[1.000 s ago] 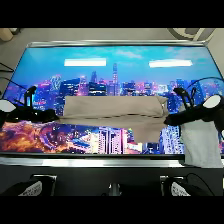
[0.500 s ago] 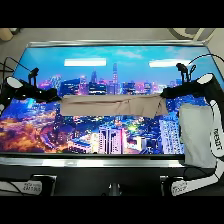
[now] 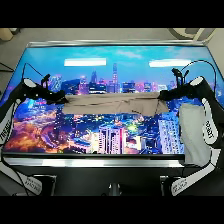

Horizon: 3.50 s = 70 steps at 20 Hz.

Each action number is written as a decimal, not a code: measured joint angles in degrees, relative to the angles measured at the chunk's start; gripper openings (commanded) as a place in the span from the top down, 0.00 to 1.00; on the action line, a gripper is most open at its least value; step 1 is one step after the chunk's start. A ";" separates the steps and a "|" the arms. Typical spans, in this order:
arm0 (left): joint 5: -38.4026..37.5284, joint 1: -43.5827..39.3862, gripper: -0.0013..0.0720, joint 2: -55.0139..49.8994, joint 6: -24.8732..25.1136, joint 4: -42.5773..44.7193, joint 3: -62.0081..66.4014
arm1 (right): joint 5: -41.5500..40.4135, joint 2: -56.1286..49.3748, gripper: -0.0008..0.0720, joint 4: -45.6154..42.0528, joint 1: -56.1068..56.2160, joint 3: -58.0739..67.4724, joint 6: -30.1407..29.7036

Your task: Fold the shirts.

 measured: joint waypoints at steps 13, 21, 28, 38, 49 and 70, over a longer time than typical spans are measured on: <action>-10.25 2.97 0.16 4.98 -2.36 -0.15 13.79 | 10.62 2.84 0.00 -10.73 -0.04 0.37 -0.94; -11.04 -0.79 0.16 8.04 -2.03 -0.17 14.38 | 11.37 -1.11 0.00 -6.38 -0.09 0.63 2.67; -11.06 -1.88 0.16 8.26 -1.66 -0.15 14.38 | 12.41 1.49 0.00 -10.60 -0.20 6.93 2.78; -11.13 -1.99 0.16 8.26 -1.60 -0.17 14.38 | 12.85 -5.53 0.00 -11.87 -0.22 8.66 5.70; -12.22 -2.43 0.16 8.28 -1.66 -0.20 14.38 | 19.08 -8.39 0.06 3.74 -0.07 8.46 3.19; -0.61 -30.10 0.95 -6.78 -1.60 -13.92 14.29 | 26.80 9.77 0.97 10.43 2.45 8.59 4.48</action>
